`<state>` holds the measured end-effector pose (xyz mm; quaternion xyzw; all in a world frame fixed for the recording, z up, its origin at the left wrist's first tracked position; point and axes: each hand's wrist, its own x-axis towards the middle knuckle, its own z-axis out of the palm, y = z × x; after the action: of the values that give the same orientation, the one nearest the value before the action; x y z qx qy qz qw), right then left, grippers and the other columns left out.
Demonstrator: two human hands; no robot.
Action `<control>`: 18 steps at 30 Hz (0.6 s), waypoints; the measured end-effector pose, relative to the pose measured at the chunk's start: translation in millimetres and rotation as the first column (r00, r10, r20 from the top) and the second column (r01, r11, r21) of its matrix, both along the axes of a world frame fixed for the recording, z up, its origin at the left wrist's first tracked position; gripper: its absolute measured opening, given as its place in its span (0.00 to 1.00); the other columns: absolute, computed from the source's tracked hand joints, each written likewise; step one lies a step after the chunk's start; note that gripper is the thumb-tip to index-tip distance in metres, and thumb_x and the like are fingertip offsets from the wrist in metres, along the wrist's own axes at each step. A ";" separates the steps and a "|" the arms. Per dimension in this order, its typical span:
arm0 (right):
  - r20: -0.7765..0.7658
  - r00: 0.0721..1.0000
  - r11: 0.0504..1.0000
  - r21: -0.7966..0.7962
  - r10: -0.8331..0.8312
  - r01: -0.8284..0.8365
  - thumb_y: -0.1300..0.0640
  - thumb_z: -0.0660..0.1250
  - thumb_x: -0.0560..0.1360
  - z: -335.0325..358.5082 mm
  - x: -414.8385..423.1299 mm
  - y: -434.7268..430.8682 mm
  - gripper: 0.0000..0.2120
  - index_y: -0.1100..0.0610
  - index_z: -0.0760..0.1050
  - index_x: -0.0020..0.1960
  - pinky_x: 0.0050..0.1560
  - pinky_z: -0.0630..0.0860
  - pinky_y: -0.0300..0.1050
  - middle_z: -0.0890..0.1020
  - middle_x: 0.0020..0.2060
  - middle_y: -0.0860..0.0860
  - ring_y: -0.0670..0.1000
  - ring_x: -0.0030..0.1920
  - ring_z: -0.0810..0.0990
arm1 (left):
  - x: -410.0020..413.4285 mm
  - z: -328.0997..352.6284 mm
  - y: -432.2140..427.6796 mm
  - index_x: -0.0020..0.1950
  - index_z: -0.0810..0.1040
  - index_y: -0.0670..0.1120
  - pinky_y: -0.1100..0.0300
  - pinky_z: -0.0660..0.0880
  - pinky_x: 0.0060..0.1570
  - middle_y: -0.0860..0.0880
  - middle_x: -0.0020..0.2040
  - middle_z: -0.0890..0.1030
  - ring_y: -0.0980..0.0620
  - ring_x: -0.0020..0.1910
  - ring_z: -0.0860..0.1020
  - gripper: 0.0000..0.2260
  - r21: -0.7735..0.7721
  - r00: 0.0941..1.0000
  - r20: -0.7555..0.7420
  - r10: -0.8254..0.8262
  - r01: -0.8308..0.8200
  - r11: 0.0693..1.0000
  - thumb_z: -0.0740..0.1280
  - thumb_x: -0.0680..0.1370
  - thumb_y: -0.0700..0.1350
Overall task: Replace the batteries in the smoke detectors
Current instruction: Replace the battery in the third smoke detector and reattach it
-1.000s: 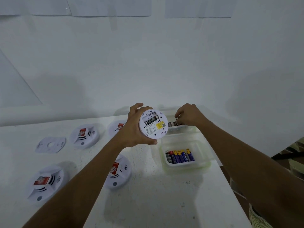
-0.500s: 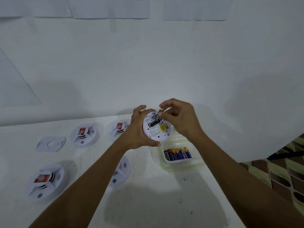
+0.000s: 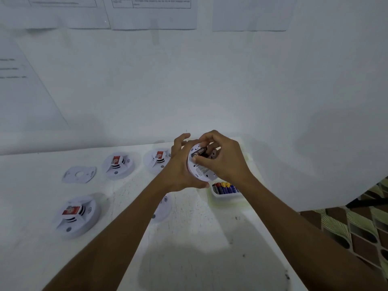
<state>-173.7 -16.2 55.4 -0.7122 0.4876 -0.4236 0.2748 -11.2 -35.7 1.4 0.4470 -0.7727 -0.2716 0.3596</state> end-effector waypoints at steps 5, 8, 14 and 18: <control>0.015 0.993 0.969 0.220 -0.117 0.111 0.45 0.82 0.61 -0.3 1.6 1.5 0.37 0.44 0.68 0.64 0.50 0.76 0.40 0.75 0.57 0.46 0.47 0.57 0.75 | 2.0 4.8 12.2 0.63 0.59 0.76 0.56 0.70 0.67 0.53 0.74 0.54 0.51 0.73 0.61 0.45 -0.050 0.999 -0.037 0.021 -0.023 0.998 0.80 0.52 0.61; 0.161 0.980 0.923 0.382 -0.113 0.043 0.48 0.82 0.61 -1.4 5.0 5.3 0.34 0.45 0.70 0.63 0.52 0.81 0.48 0.77 0.56 0.47 0.49 0.55 0.80 | 4.4 5.5 18.4 0.64 0.62 0.71 0.53 0.71 0.68 0.54 0.74 0.53 0.52 0.72 0.62 0.45 -0.071 0.999 -0.044 0.026 -0.029 0.997 0.81 0.53 0.60; 0.283 0.954 0.914 0.404 -0.101 -0.024 0.53 0.80 0.66 -1.5 25.5 7.7 0.27 0.49 0.72 0.60 0.40 0.79 0.43 0.80 0.50 0.51 0.51 0.49 0.82 | 32.0 10.1 33.2 0.64 0.59 0.76 0.55 0.65 0.70 0.52 0.74 0.55 0.50 0.74 0.59 0.45 -0.076 0.999 -0.053 0.009 -0.013 0.997 0.79 0.53 0.62; 0.391 0.920 0.905 0.404 -0.041 -0.131 0.59 0.77 0.70 -3.8 47.5 5.1 0.18 0.54 0.76 0.57 0.42 0.79 0.46 0.82 0.48 0.55 0.54 0.47 0.82 | 71.3 11.1 37.0 0.67 0.60 0.70 0.52 0.64 0.72 0.52 0.74 0.55 0.51 0.76 0.53 0.47 -0.019 1.000 -0.018 -0.004 0.004 1.000 0.80 0.53 0.61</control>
<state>-126.2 -11.0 51.6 -0.5481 0.4860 -0.4345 0.5239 60.1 1.3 12.5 0.4394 -0.7729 -0.2689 0.3704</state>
